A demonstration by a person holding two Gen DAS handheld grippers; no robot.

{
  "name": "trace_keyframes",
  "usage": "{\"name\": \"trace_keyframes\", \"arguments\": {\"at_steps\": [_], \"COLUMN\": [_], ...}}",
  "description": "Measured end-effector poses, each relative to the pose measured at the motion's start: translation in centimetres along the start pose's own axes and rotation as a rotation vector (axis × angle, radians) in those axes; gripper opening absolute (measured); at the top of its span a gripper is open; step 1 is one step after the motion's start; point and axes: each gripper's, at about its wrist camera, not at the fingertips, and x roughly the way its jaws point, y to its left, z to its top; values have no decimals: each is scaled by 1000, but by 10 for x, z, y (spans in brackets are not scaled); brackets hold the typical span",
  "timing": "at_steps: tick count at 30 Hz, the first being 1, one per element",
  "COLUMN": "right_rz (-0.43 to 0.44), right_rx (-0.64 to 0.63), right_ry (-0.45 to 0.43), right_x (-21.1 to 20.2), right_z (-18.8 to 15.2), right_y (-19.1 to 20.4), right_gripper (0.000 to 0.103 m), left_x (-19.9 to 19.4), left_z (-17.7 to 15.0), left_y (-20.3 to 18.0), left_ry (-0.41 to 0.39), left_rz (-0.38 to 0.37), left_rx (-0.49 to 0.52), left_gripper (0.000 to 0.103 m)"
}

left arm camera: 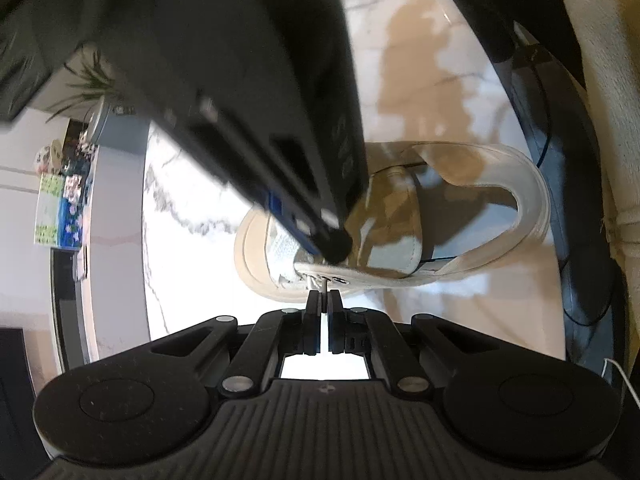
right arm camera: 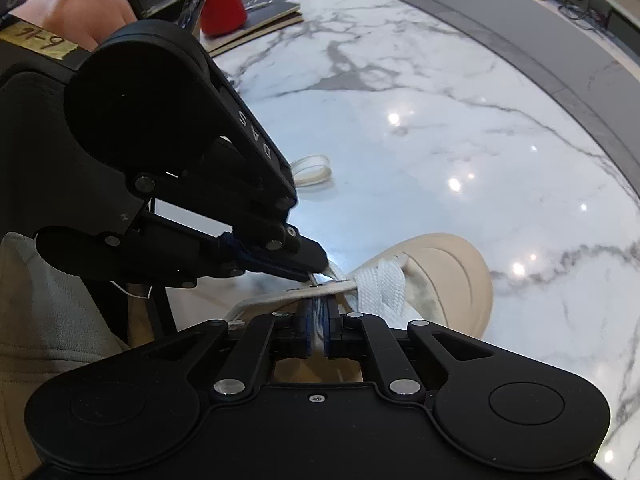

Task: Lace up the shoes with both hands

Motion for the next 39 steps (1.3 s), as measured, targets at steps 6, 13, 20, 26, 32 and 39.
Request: {"name": "trace_keyframes", "arguments": {"at_steps": [6, 13, 20, 26, 32, 39], "right_rz": [-38, -193, -217, -311, -285, -259], "right_rx": [135, 291, 459, 451, 486, 510], "right_ry": [-97, -224, -333, -320, -333, -331], "right_x": [-24, -43, -48, -51, -42, -36], "right_z": [-33, -74, -88, -83, -85, -89], "right_y": [6, 32, 32, 38, 33, 28], "right_gripper": [8, 8, 15, 34, 34, 34], "left_x": [-21, -40, -48, -30, -11, -1], "left_z": [0, -7, -4, 4, 15, 17], "left_y": [25, 29, 17, 9, 10, 8], "left_ry": [-22, -16, -24, -3, -6, 10], "left_rz": [-39, -4, 19, 39, 27, 9], "left_rx": [-222, -313, -263, -138, -82, -44], "left_gripper": [2, 0, 8, 13, 13, 7]}}
